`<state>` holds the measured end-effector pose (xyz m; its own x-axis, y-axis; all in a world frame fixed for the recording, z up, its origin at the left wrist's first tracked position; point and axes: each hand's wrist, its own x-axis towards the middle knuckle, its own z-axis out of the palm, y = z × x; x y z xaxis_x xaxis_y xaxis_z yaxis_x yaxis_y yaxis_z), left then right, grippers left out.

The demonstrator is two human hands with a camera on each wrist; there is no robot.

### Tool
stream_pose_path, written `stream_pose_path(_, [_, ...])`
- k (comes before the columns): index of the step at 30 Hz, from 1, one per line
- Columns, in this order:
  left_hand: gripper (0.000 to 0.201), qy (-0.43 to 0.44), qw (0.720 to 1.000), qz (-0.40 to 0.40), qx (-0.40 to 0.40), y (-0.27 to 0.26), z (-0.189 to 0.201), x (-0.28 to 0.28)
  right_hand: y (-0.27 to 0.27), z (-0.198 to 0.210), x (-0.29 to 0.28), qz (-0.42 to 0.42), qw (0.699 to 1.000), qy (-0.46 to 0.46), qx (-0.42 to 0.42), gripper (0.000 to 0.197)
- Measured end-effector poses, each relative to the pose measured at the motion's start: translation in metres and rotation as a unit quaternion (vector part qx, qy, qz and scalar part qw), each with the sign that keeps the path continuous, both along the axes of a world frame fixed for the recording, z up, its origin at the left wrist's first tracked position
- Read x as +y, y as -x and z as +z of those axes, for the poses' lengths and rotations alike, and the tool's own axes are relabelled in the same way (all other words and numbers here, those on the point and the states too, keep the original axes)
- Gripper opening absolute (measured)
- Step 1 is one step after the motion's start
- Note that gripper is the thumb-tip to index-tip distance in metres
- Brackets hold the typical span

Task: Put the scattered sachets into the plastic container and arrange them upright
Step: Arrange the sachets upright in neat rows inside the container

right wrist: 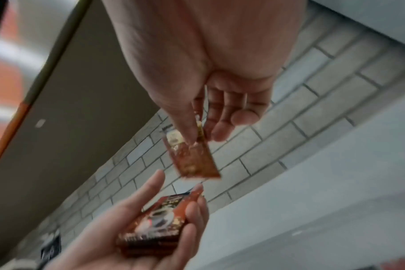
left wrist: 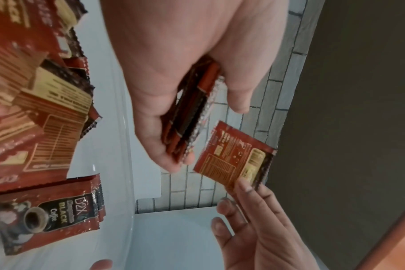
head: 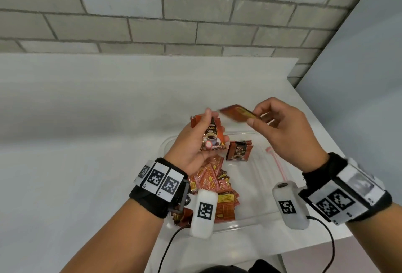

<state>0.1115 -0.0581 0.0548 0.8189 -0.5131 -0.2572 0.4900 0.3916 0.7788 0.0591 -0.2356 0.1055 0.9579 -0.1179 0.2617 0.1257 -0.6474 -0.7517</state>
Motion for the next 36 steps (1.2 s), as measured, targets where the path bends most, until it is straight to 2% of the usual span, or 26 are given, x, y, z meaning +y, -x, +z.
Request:
stream_pose_path(3, [0.041, 0.012, 1.0, -0.006, 0.01, 0.002, 0.001, -0.002, 0.007, -0.009, 0.003, 0.04, 0.995, 0.08, -0.049, 0.015])
stream_pose_path(5, [0.031, 0.02, 1.0, -0.009, 0.002, 0.003, 0.0, -0.002, 0.008, -0.018, 0.003, 0.086, 0.991, 0.102, -0.018, 0.015])
stream_pose_path(8, [0.039, 0.018, 1.0, 0.004, -0.017, 0.003, -0.001, 0.0, 0.009, -0.019, 0.002, 0.139, 0.982, 0.118, 0.044, 0.023])
stream_pose_path(11, [0.041, 0.017, 1.0, 0.002, -0.022, 0.003, -0.002, 0.001, 0.007, -0.015, -0.001, 0.112, 0.987, 0.103, 0.041, 0.028])
stream_pose_path(14, [0.043, 0.003, 0.999, -0.012, -0.038, 0.005, -0.002, 0.0, -0.001, -0.012, -0.001, 0.069, 0.989, 0.127, 0.029, 0.031])
stream_pose_path(18, [0.041, -0.003, 0.998, -0.034, -0.051, 0.009, -0.002, -0.005, -0.011, -0.007, 0.001, 0.086, 0.983, 0.135, 0.086, 0.035])
stream_pose_path(22, [0.025, -0.022, 0.999, 0.035, -0.02, 0.003, -0.006, -0.004, -0.013, 0.002, -0.012, 0.093, 0.975, 0.122, 0.161, 0.018])
stream_pose_path(25, [0.023, -0.007, 0.997, 0.076, 0.028, -0.004, -0.011, 0.005, -0.013, -0.006, -0.024, 0.086, 0.953, 0.194, 0.217, 0.012])
stream_pose_path(30, [0.02, 0.016, 0.996, 0.074, 0.042, -0.006, -0.013, 0.008, -0.024, -0.039, -0.029, 0.076, 0.888, 0.345, 0.293, 0.008])
stream_pose_path(33, [0.019, 0.017, 0.997, 0.068, 0.041, -0.005, -0.012, 0.009, -0.031, -0.05, -0.027, 0.071, 0.859, 0.395, 0.318, 0.01])
stream_pose_path(36, [0.019, 0.017, 0.997, 0.065, 0.041, -0.005, -0.013, 0.011, -0.037, -0.053, -0.023, 0.078, 0.847, 0.415, 0.322, 0.01])
